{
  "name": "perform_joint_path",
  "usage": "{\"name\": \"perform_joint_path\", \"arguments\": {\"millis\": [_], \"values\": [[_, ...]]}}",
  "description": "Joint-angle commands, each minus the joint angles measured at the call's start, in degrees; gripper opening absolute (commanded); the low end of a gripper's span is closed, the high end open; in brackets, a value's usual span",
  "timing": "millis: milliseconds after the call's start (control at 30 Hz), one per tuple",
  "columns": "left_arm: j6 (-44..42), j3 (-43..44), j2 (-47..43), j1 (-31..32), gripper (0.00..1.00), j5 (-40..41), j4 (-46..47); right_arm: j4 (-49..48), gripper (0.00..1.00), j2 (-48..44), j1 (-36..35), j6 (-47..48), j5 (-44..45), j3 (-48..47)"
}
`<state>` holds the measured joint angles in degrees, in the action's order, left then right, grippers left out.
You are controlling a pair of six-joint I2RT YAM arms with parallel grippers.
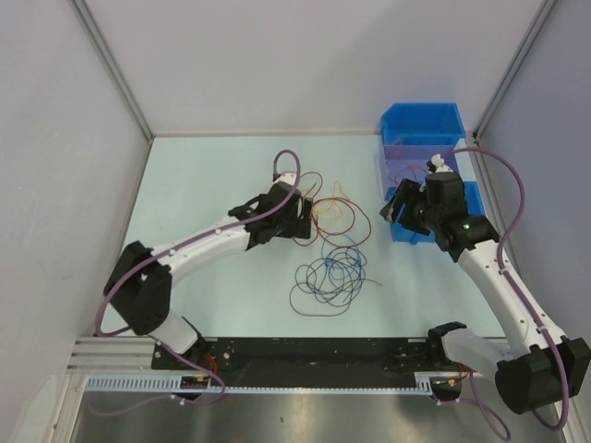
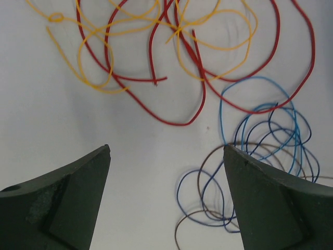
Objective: Untangle the cables
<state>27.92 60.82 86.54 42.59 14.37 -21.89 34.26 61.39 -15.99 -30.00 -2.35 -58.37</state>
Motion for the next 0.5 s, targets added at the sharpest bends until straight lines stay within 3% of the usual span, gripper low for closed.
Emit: {"name": "perform_joint_path", "arguments": {"millis": [0, 133, 467], "values": [[-1.73, 8.08, 7.13, -2.50, 0.93, 1.19, 1.15, 1.15, 0.70, -2.85, -0.36, 0.11, 0.42, 1.06], [-2.17, 15.27, 13.73, -4.44, 0.86, -0.66, 1.06, 2.83, 0.70, -4.43, -0.10, 1.08, 0.85, 1.85], [0.37, 30.40, 26.30, -4.53, 0.84, -10.14, 3.61, 4.67, 0.70, -6.80, 0.08, 2.49, 0.42, 2.73]]}}
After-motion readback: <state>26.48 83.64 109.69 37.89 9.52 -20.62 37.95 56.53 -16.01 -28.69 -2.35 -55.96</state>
